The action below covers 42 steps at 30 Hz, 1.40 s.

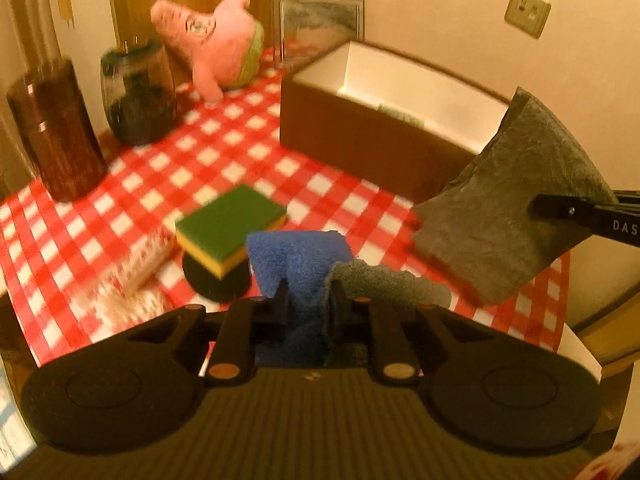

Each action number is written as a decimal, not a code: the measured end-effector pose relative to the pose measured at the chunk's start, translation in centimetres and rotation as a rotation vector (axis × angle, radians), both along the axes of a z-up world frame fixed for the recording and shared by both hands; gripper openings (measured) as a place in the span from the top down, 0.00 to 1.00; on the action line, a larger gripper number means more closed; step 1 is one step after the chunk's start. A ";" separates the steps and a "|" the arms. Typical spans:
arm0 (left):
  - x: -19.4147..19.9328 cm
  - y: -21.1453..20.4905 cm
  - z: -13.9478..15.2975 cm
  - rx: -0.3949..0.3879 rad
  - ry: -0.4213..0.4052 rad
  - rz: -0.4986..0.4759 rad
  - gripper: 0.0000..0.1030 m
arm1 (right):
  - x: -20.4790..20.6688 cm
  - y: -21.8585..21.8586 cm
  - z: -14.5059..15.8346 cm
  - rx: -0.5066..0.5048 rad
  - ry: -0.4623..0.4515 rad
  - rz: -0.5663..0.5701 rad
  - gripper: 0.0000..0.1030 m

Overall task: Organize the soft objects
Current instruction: 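Lift the grey cloth with the right tool while the left tool lifts the blue cloth, then lower both cloths into the brown box and open both tools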

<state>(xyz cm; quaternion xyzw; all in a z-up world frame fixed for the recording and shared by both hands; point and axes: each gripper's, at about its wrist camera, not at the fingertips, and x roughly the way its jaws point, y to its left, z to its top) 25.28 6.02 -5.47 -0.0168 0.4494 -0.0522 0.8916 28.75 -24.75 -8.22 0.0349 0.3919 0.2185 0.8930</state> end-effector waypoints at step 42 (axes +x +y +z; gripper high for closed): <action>18.5 -9.4 8.0 0.024 -0.226 -0.152 0.84 | 10.9 -4.2 7.5 -0.080 -0.255 -0.123 0.95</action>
